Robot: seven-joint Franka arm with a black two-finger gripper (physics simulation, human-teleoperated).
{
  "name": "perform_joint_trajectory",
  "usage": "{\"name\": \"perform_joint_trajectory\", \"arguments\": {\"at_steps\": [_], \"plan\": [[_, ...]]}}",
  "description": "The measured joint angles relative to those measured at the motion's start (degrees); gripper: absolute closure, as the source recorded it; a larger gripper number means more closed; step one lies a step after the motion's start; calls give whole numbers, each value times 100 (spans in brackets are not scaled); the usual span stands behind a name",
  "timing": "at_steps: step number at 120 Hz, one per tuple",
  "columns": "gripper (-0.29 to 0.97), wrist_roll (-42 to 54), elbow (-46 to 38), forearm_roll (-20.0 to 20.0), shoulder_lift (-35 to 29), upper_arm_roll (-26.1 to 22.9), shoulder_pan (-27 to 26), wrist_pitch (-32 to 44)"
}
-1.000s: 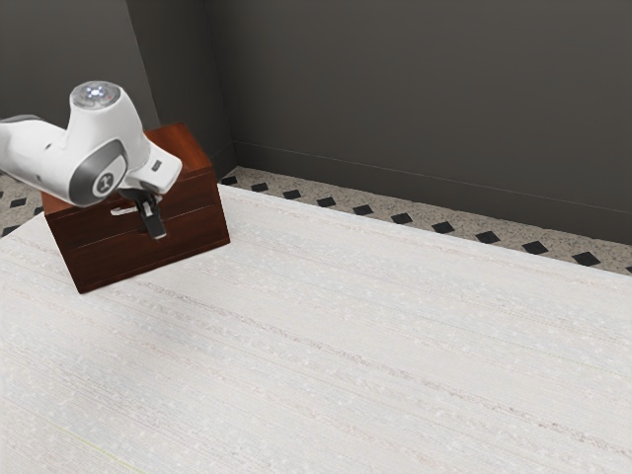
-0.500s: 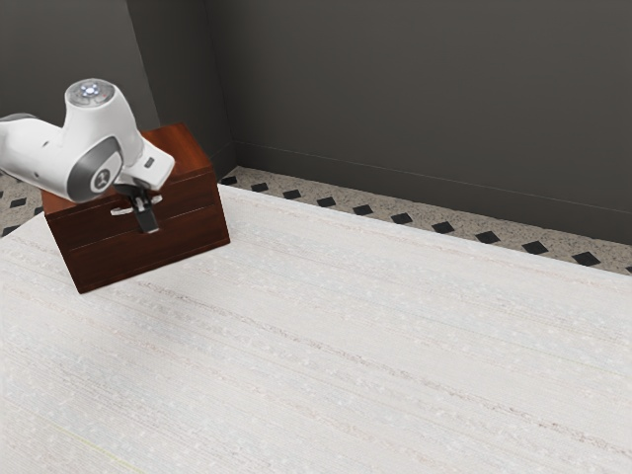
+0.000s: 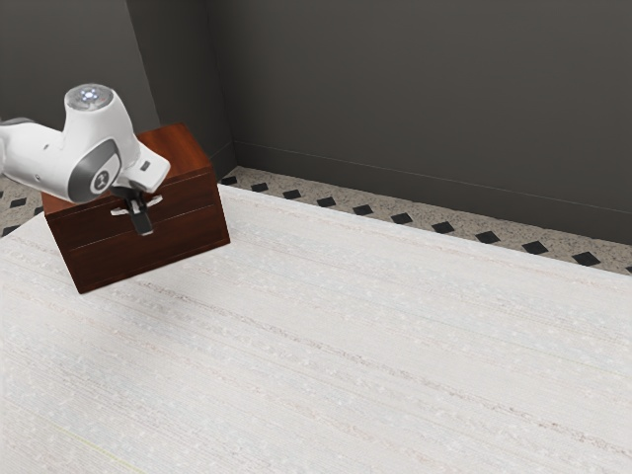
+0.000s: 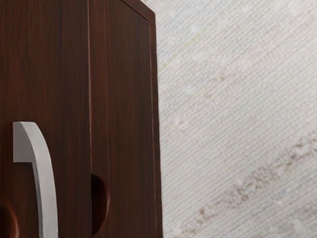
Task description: Pull the drawer handle with one arm to open the drawer
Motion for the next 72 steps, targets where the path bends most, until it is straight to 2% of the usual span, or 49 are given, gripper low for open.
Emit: {"name": "perform_joint_trajectory", "arguments": {"at_steps": [72], "plan": [[4,77,342,-31,268,0,125,1]]}}
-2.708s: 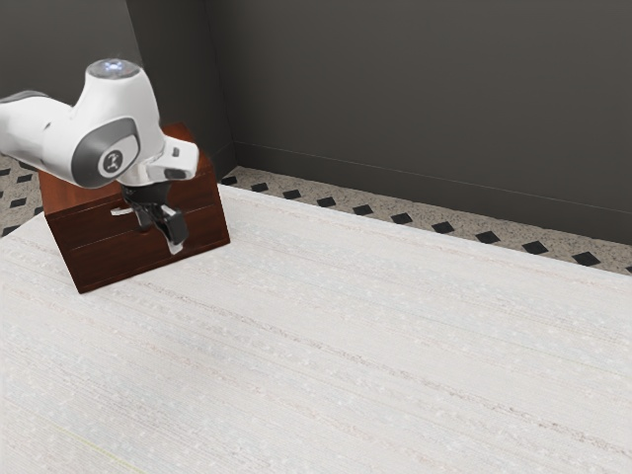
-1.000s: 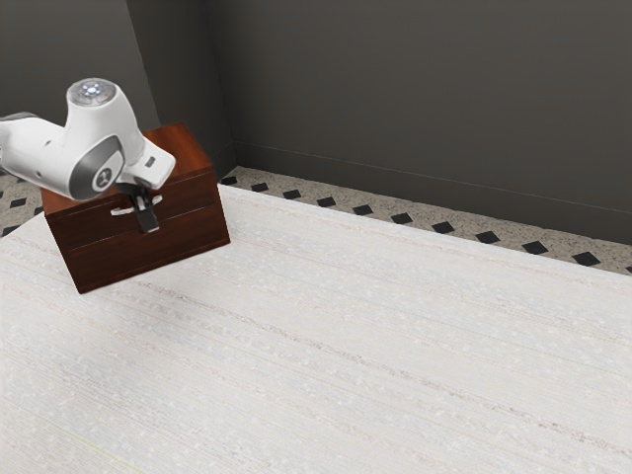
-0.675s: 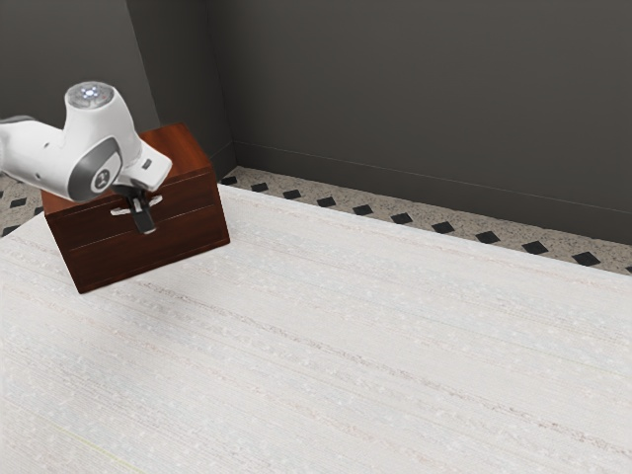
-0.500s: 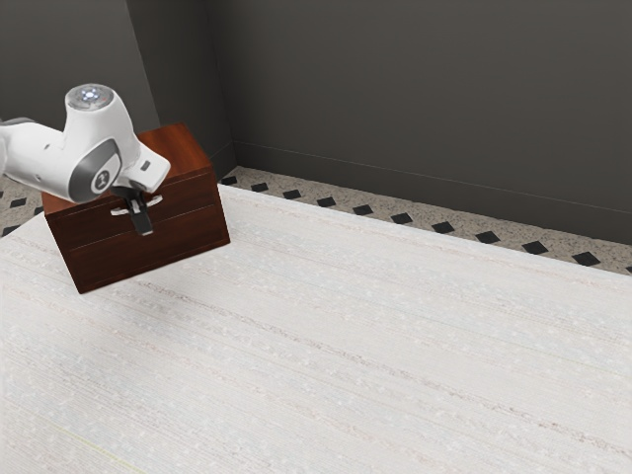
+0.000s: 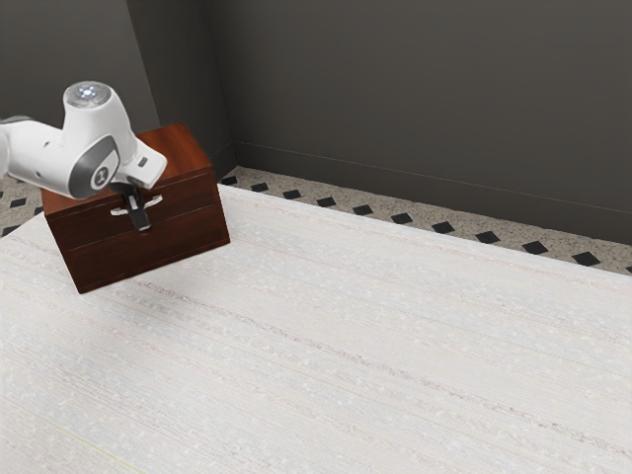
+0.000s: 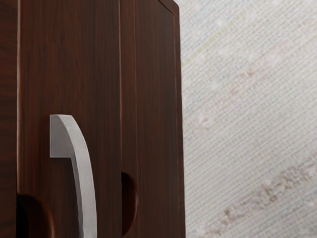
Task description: Pull the drawer handle with one arm to open the drawer
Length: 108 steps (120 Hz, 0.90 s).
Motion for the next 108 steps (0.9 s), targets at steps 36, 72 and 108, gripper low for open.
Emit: {"name": "perform_joint_trajectory", "arguments": {"at_steps": [36,72,108], "plan": [[10,15,36,-8,139,0,59,67],[11,22,92,-21,263,0,107,94],[13,25,92,-71,298,0,107,92]]}}
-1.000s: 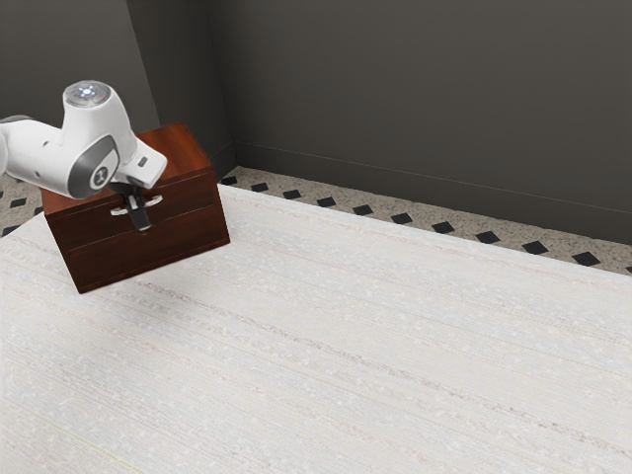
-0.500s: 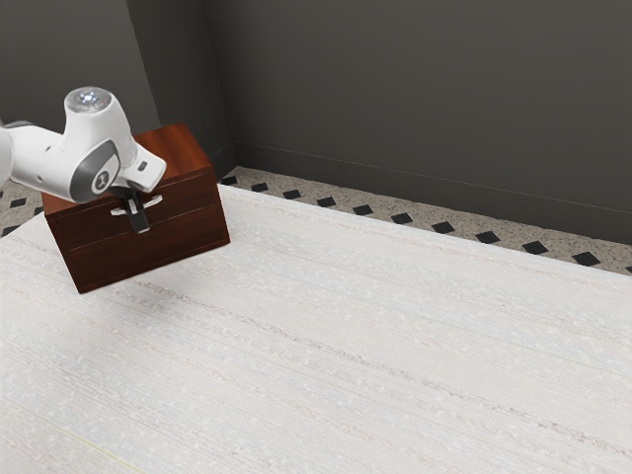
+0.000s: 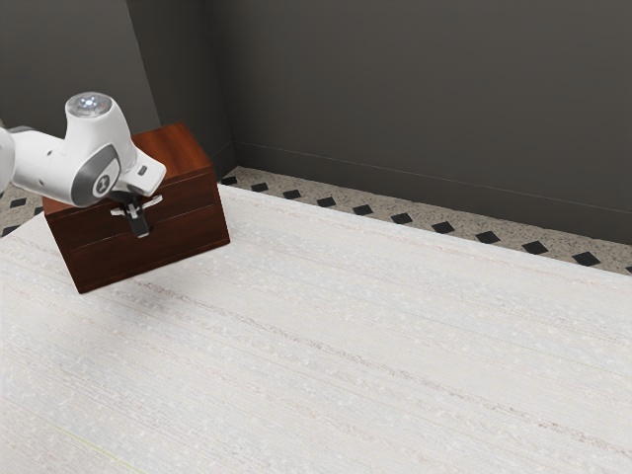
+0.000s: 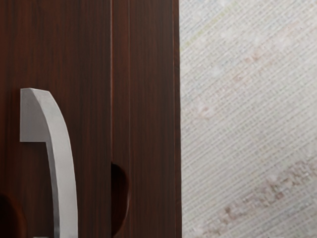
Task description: Pull the drawer handle with one arm to open the drawer
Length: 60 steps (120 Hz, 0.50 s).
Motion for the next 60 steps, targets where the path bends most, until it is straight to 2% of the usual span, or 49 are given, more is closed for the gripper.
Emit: {"name": "perform_joint_trajectory", "arguments": {"at_steps": [21,60], "plan": [[22,-6,1,5,-15,-8,1,-24],[60,-6,1,12,-51,-18,-9,-80]]}}
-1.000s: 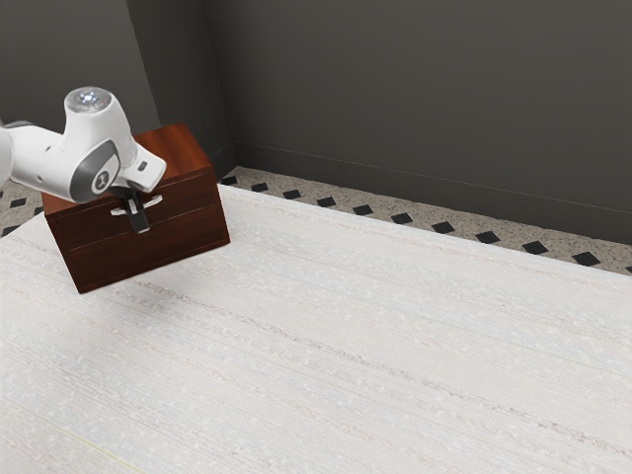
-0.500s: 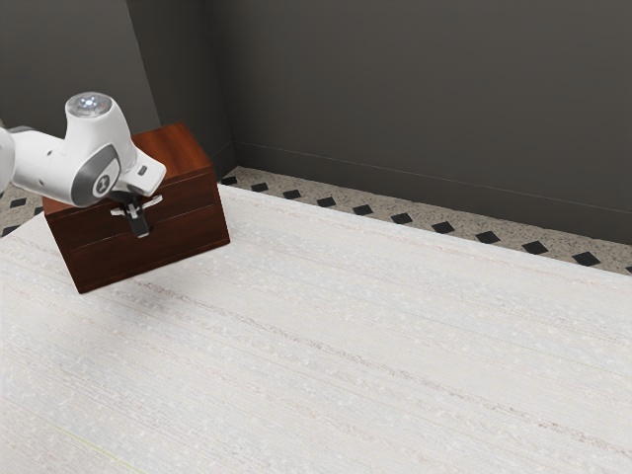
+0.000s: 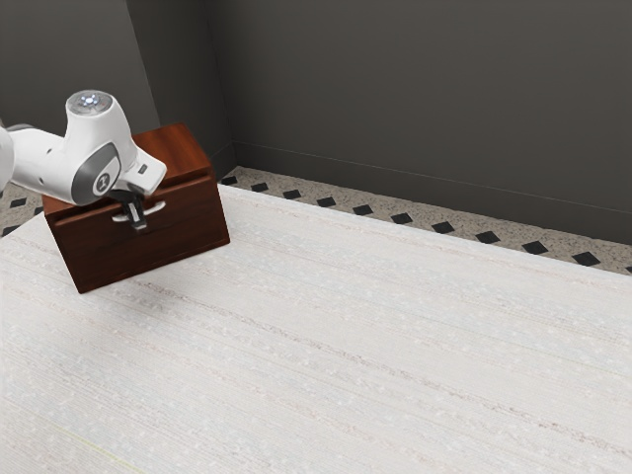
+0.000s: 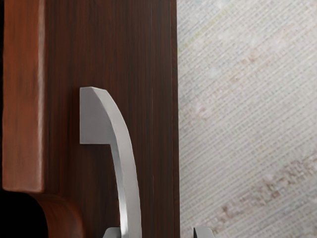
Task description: Pull the drawer handle with one arm to open the drawer
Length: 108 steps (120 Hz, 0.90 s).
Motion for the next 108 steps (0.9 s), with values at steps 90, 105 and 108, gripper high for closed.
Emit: {"name": "perform_joint_trajectory", "arguments": {"at_steps": [90,105,108], "plan": [[79,-148,-423,26,-371,-147,-43,-96],[79,-169,-581,21,-489,-194,-35,-96],[79,-173,-612,21,-511,-202,-36,-95]]}}
